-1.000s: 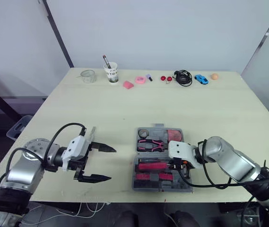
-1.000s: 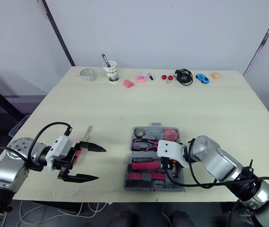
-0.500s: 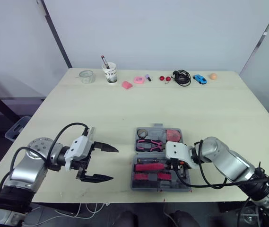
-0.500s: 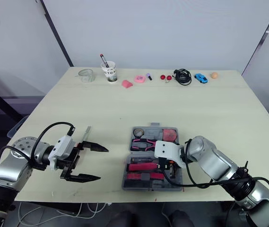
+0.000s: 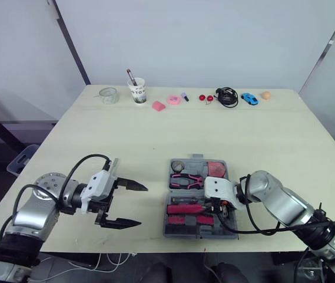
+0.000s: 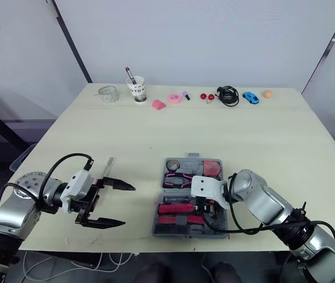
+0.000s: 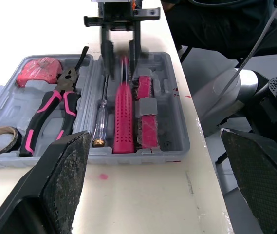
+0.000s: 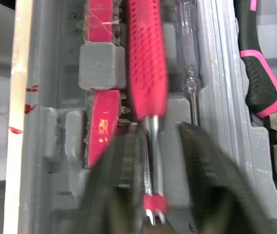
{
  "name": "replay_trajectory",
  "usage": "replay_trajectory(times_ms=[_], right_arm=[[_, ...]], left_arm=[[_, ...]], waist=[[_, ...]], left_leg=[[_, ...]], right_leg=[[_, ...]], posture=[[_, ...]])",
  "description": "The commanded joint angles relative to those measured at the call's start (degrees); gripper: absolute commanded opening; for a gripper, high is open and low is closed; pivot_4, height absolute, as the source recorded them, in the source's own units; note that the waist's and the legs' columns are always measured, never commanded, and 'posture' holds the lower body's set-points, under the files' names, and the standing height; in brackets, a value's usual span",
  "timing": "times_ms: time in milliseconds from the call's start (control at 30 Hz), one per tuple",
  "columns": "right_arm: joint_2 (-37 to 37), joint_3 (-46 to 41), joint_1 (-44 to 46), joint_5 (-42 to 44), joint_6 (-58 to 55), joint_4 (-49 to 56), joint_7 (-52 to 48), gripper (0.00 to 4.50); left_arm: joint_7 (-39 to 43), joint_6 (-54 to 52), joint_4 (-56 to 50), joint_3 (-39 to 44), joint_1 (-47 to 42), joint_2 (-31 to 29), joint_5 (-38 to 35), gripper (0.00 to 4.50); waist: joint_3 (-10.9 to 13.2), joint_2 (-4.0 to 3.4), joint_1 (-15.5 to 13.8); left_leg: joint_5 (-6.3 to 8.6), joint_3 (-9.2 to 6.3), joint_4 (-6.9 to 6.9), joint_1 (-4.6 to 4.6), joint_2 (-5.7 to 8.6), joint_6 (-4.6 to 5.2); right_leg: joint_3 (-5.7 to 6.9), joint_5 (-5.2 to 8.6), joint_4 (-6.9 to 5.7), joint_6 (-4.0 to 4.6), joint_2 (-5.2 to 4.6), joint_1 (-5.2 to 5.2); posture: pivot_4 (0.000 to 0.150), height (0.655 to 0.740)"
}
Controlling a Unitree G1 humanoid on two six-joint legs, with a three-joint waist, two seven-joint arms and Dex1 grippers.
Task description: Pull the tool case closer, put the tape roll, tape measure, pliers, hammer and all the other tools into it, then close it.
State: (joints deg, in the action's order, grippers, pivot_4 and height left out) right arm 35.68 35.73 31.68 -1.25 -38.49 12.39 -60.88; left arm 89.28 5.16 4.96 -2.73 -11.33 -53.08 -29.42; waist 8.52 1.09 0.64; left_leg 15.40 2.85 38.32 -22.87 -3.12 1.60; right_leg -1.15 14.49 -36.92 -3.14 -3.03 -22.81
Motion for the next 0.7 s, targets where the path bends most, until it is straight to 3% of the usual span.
replay_trajectory(times_ms=[33,267,367,500,700], right_arm=[[-0.2,-1.2,-0.2,-0.1,0.6,1.4,0.3,2.81],[-3.9,-7.7,-3.1,5.5,4.4,0.2,1.5,2.81],[-6.4,-10.5,-5.6,9.3,10.4,-1.3,0.2,2.13],[-7.2,-10.6,-6.7,9.4,14.6,-3.8,-0.3,0.28],[-7.8,-8.2,-7.7,5.9,19.0,-10.2,0.8,0.12]], left_arm=[[2.9,0.1,-1.6,1.2,0.1,0.0,-0.8,4.50],[3.2,0.5,-1.0,1.2,-0.3,0.4,-0.7,4.50],[3.2,0.7,-0.7,1.2,-0.4,0.6,-0.6,4.50],[3.2,0.7,-0.5,1.3,-0.6,0.8,-0.5,4.50],[2.9,0.8,-0.4,1.5,-0.2,1.0,-0.4,4.50]], waist=[[0.0,0.00,0.0],[0.0,0.01,0.0],[0.0,0.03,0.0],[0.0,0.02,0.0],[0.0,0.02,0.0]], left_leg=[[0.00,0.00,0.00,0.00,0.00,0.00],[0.00,0.00,0.00,0.00,0.00,0.00],[0.00,-0.01,0.00,0.00,0.00,0.00],[0.00,0.00,0.00,0.00,0.00,0.00],[0.00,0.00,0.01,0.01,0.00,0.00]], right_leg=[[0.00,0.00,0.00,0.00,0.00,0.00],[0.00,-0.01,0.00,-0.02,0.00,0.01],[0.01,-0.09,0.00,-0.15,0.01,0.01],[0.00,-0.09,0.00,-0.16,0.00,0.01],[0.00,-0.09,-0.01,-0.15,0.01,0.01]], posture=[[0.150,0.7400],[0.150,0.7400],[0.150,0.7400],[0.150,0.7400],[0.150,0.7400]])
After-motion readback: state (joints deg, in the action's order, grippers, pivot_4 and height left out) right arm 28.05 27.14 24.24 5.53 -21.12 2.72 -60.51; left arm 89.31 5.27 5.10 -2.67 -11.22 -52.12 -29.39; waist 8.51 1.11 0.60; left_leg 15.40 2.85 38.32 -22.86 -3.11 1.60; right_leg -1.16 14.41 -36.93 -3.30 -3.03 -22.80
